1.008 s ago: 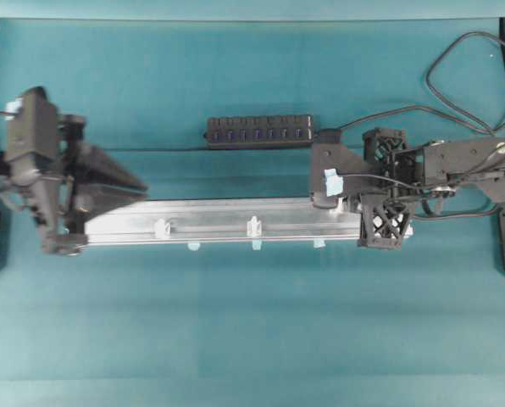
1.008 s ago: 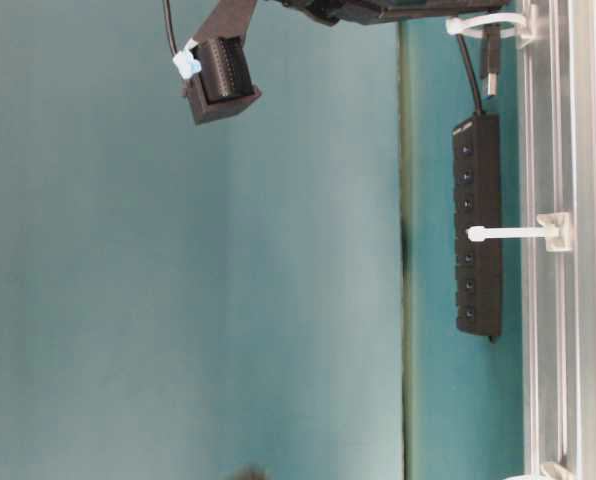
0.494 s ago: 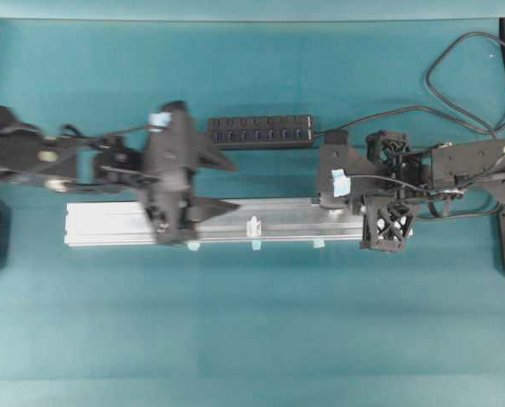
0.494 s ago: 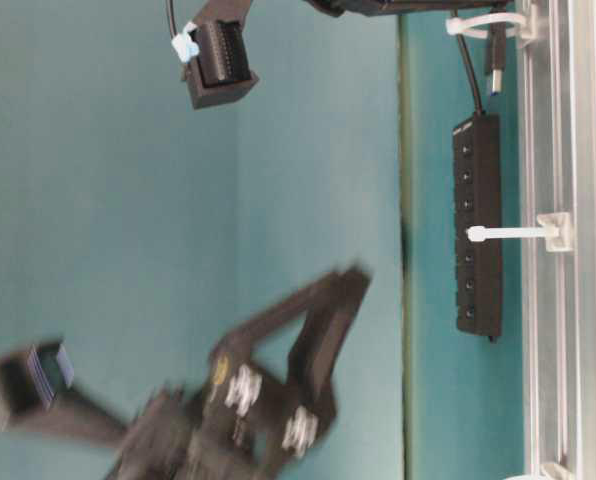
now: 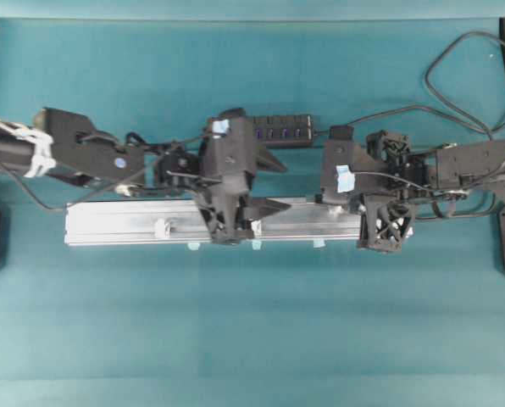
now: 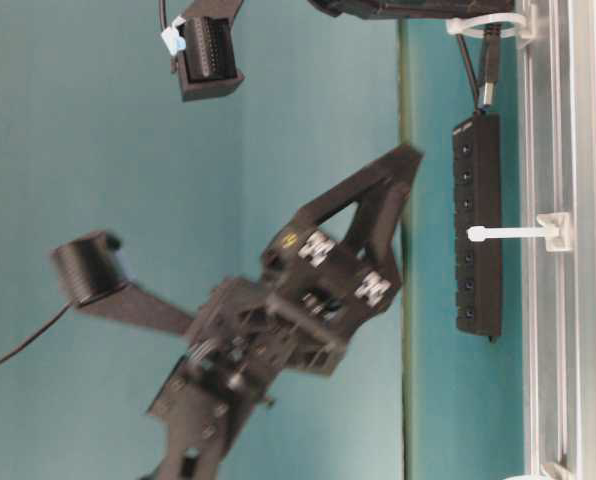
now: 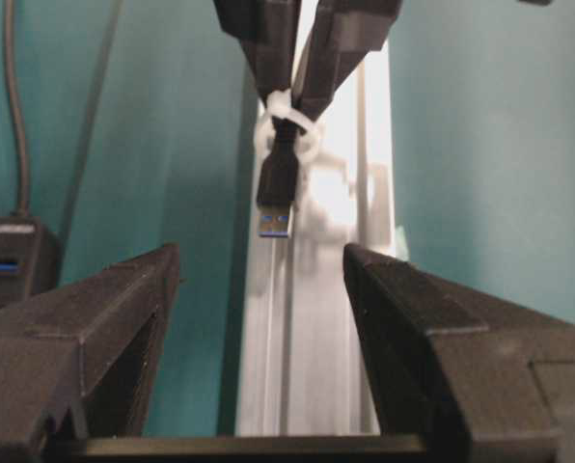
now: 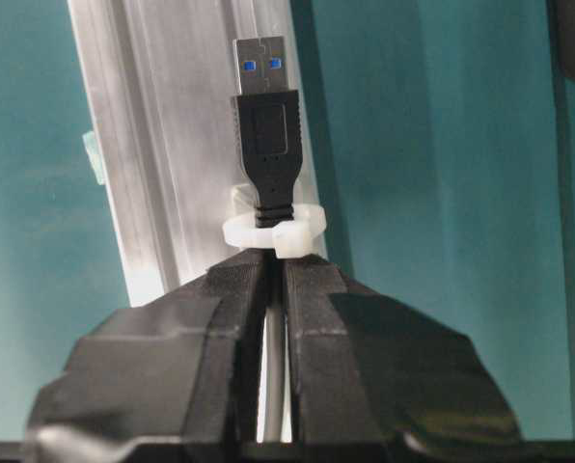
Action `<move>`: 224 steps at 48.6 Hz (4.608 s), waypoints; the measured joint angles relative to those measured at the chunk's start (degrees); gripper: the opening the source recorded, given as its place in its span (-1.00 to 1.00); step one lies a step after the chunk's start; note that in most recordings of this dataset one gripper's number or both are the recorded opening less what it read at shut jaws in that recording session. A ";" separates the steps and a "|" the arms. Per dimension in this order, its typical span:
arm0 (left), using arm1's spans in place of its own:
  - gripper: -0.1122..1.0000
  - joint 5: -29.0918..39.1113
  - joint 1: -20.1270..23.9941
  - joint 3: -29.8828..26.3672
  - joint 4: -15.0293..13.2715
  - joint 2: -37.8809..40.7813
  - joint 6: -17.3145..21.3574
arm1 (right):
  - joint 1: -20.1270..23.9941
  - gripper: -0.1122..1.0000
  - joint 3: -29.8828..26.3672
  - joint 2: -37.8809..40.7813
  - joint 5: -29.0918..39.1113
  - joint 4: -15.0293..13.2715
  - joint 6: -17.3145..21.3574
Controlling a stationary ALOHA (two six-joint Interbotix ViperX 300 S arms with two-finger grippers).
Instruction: Pass the USB cable through three rings with both arms.
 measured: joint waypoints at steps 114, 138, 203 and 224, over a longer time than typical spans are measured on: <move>-0.41 3.69 -1.41 -9.84 0.00 11.60 1.58 | 0.44 -0.73 1.23 -0.79 -1.67 0.00 4.39; -0.41 4.31 -1.32 -4.48 0.00 4.13 3.16 | 0.97 0.62 1.23 -4.83 1.49 0.00 5.89; -0.41 4.39 -1.49 -3.96 0.00 0.44 8.17 | 0.44 -0.71 -4.92 -0.18 -8.26 -2.37 5.80; -0.41 4.39 -1.49 -3.87 0.09 0.44 7.65 | 1.85 -0.93 -5.10 0.00 -7.82 -2.46 5.71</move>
